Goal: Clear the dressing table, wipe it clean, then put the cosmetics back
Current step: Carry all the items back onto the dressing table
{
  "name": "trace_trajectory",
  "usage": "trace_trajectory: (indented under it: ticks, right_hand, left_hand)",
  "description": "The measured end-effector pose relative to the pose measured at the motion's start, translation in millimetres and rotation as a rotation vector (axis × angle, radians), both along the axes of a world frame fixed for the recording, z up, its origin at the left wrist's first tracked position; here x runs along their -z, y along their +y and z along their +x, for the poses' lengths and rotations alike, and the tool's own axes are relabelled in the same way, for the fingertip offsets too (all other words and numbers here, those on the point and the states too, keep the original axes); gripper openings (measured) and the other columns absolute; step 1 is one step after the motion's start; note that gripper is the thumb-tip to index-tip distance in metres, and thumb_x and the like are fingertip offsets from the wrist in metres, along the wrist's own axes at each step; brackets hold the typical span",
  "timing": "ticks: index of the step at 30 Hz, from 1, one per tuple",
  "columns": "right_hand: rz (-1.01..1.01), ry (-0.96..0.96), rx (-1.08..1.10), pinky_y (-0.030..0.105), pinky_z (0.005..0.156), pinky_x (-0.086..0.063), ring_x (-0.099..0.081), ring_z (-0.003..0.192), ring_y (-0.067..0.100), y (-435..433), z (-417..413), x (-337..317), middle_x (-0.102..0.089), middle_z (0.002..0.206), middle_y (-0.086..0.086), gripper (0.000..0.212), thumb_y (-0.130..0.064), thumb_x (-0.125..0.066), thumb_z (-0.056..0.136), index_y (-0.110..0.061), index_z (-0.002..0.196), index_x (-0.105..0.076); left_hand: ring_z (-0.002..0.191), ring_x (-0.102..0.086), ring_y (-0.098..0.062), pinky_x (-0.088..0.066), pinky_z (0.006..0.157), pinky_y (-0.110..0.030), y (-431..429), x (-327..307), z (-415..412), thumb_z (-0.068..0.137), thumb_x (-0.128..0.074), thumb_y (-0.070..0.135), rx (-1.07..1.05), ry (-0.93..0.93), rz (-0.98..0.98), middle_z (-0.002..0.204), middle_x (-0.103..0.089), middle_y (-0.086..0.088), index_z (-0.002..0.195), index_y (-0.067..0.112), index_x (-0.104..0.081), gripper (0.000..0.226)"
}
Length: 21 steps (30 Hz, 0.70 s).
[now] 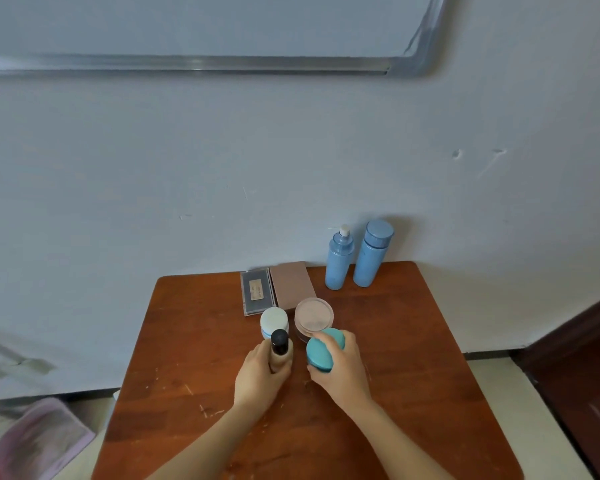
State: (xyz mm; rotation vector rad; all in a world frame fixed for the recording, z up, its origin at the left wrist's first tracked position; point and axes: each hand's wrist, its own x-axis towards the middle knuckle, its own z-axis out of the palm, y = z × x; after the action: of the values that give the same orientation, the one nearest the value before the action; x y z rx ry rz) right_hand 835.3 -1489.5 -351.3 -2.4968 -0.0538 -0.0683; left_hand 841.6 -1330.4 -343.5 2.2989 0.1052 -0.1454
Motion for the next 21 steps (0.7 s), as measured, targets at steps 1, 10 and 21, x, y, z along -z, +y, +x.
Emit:
trace_trajectory:
  ticks: [1, 10, 21]
  right_hand:
    - [-0.003, 0.000, 0.008, 0.011, 0.084, -0.036, -0.038, 0.111, 0.008, -0.3, -1.4, -0.3, -0.033, 0.125, -0.001, 0.057, -0.033, -0.068, 0.078, -0.031, 0.129, -0.044]
    - [-0.033, -0.015, 0.129, 0.019, 0.091, -0.044, -0.040, 0.112, 0.011, 5.3, -28.5, -17.8, -0.032, 0.124, -0.002, 0.055, -0.032, -0.068, 0.076, -0.032, 0.126, -0.047]
    - [-0.078, 0.038, 0.609, 0.020, 0.092, -0.042, -0.044, 0.112, 0.017, 57.3, -147.0, -33.2, -0.033, 0.127, 0.003, 0.058, -0.030, -0.069, 0.076, -0.030, 0.128, -0.046]
  left_hand:
    - [0.085, -0.055, -0.011, -0.049, 0.072, -0.029, 1.4, 0.8, -0.5, 0.083, -0.063, 0.028, 0.009, -0.002, 0.002, 0.090, -0.060, 0.006, 0.092, 0.023, -0.053, 0.014]
    - [0.084, -0.057, -0.010, -0.050, 0.074, -0.026, 4.8, -5.8, 2.5, 0.083, -0.063, 0.029, 0.198, -0.048, -0.028, 0.089, -0.060, 0.007, 0.091, 0.026, -0.050, 0.016]
    - [0.083, -0.057, -0.010, -0.048, 0.073, -0.029, 22.8, -20.0, -36.5, 0.082, -0.062, 0.031, 0.673, -0.109, -0.133, 0.087, -0.061, 0.007, 0.090, 0.023, -0.055, 0.014]
